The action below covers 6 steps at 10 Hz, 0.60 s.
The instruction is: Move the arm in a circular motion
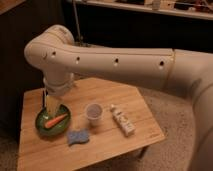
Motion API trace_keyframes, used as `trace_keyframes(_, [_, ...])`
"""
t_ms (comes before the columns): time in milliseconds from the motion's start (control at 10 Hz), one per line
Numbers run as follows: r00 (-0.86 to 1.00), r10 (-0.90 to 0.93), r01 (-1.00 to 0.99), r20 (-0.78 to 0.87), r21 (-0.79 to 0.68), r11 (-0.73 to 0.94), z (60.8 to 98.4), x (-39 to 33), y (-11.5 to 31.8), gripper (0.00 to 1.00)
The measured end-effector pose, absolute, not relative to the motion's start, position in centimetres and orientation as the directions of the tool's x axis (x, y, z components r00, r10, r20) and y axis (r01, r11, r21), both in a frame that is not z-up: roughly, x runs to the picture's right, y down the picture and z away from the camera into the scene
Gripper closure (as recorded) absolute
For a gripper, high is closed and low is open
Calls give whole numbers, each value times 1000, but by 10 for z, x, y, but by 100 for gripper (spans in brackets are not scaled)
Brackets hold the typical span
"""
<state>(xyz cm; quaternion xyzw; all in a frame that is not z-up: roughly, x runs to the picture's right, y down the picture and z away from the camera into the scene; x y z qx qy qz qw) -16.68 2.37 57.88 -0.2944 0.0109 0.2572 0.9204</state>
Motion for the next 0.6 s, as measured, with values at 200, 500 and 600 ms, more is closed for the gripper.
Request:
trace_keyframes(200, [866, 454, -492, -209, -515, 702, 620, -149, -6, 20])
trace_keyframes(500, [820, 485, -571, -303, -479, 667, 685, -92, -36, 20])
trace_keyframes(600, [800, 498, -599, -334, -464, 652, 701, -73, -40, 20])
